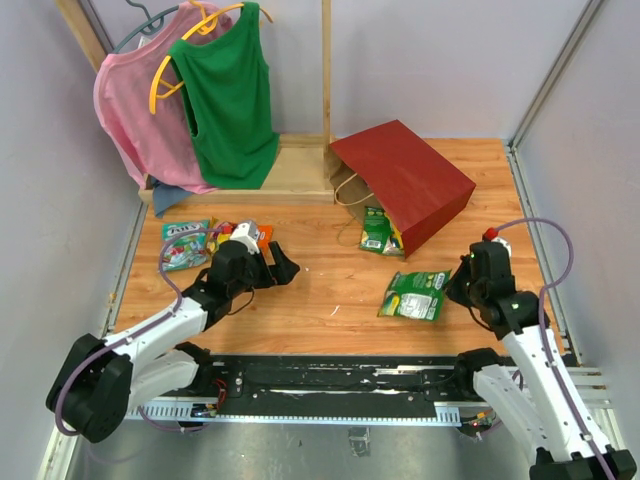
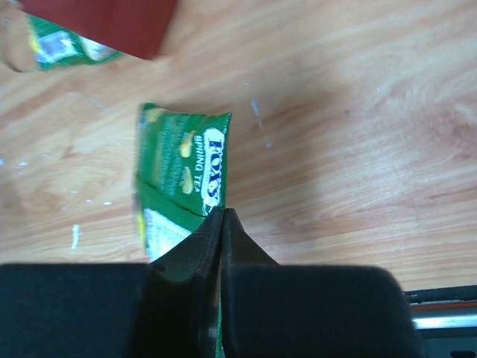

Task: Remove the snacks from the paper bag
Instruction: Pick up the snack from the center of the board, then place the snack at the center of the board.

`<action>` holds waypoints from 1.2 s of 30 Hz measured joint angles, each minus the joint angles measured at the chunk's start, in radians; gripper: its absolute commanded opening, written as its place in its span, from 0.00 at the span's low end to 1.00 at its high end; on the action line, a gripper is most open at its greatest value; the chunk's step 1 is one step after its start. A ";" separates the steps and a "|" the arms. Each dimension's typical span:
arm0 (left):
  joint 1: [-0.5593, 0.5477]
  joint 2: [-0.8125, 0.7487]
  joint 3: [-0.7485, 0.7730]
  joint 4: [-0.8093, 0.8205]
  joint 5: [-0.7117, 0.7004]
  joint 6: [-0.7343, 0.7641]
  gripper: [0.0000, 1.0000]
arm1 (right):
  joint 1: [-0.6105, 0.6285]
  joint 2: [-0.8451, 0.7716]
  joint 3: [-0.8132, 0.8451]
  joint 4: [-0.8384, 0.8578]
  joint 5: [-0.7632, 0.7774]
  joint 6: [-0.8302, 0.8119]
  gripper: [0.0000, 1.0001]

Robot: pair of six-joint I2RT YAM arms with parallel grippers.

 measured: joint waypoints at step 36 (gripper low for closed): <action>0.000 0.109 0.092 0.016 0.117 0.028 1.00 | -0.449 0.257 0.069 0.479 0.079 0.092 0.00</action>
